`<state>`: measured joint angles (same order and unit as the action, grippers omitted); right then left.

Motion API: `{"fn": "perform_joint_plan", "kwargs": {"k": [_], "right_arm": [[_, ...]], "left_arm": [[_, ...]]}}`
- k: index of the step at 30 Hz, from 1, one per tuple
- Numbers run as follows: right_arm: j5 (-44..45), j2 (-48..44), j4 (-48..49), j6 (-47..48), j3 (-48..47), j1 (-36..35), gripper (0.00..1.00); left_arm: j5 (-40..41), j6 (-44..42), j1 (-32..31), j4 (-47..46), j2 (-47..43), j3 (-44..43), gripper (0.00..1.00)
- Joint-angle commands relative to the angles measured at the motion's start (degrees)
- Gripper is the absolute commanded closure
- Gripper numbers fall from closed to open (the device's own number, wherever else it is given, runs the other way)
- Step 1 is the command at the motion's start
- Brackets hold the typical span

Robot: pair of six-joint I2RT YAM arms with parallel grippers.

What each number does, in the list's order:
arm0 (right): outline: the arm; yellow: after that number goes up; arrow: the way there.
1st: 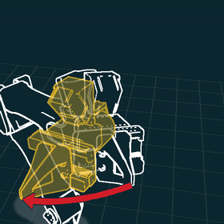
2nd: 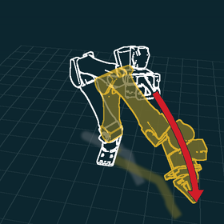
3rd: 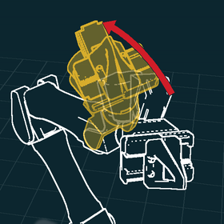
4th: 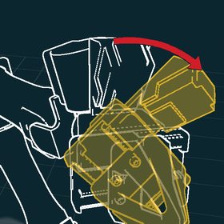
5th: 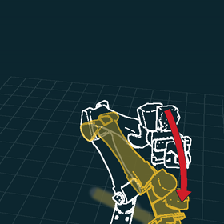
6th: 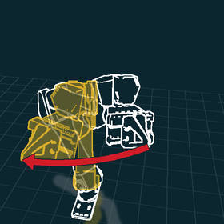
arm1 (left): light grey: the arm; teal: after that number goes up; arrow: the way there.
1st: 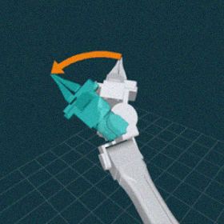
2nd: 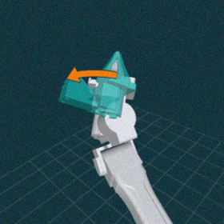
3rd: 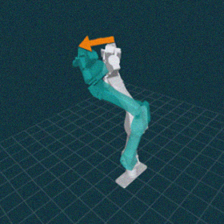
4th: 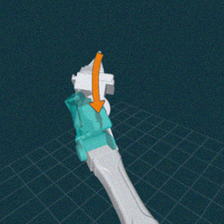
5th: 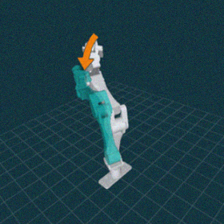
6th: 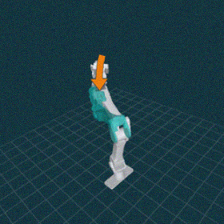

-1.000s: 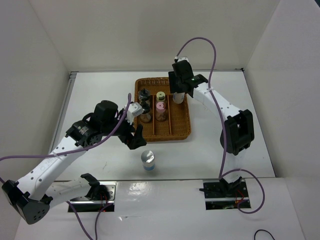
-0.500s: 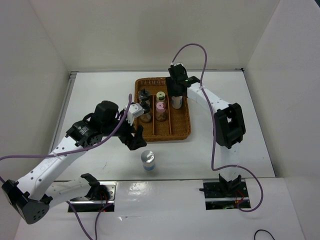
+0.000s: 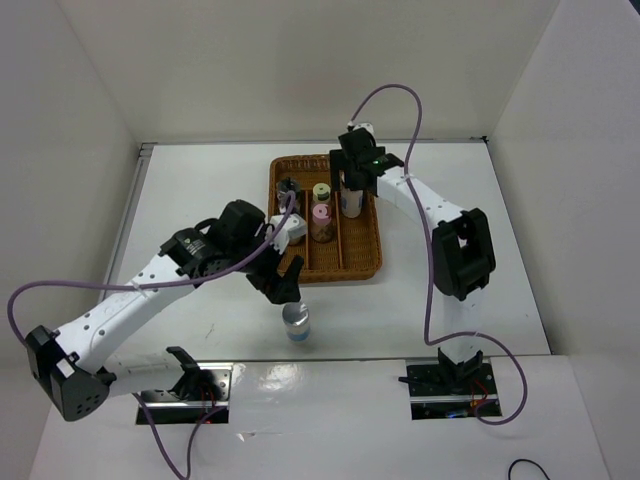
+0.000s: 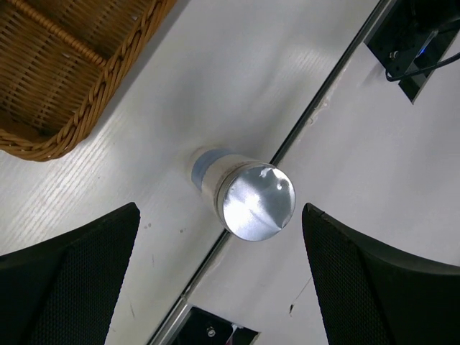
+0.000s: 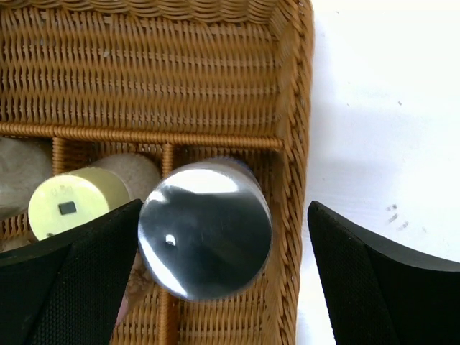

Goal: Organize the condiment bottles

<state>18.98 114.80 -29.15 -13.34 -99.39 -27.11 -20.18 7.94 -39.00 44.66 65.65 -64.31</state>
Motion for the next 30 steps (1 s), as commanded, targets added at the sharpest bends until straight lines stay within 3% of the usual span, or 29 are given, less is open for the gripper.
{"fn": "perform_joint_plan", "kwargs": {"k": [1, 5, 10, 14, 30], "right_arm": [[2.81, -7.04, 2.43, -3.52, 1.04, 0.48, 0.02], [6.41, -13.01, 1.90, -8.52, 5.77, 2.85, 0.02], [2.65, -25.99, 5.57, -13.29, 14.48, 11.01, 0.02], [3.43, -31.38, 5.08, -14.34, 19.23, 13.49, 0.02], [-0.26, -37.20, 4.27, -15.40, 28.38, 19.82, 0.02]], "left_arm": [[1.02, 0.76, -1.94, 1.57, 1.15, -4.06, 0.01], [1.02, 0.76, -3.62, 2.88, 2.47, -4.68, 0.01], [1.02, 0.23, -5.81, 3.41, 5.02, -4.68, 0.01], [3.39, 0.23, -9.32, 4.55, 8.88, -6.52, 0.01], [14.03, 3.56, -15.66, 9.30, 16.62, -8.90, 0.01]]}}
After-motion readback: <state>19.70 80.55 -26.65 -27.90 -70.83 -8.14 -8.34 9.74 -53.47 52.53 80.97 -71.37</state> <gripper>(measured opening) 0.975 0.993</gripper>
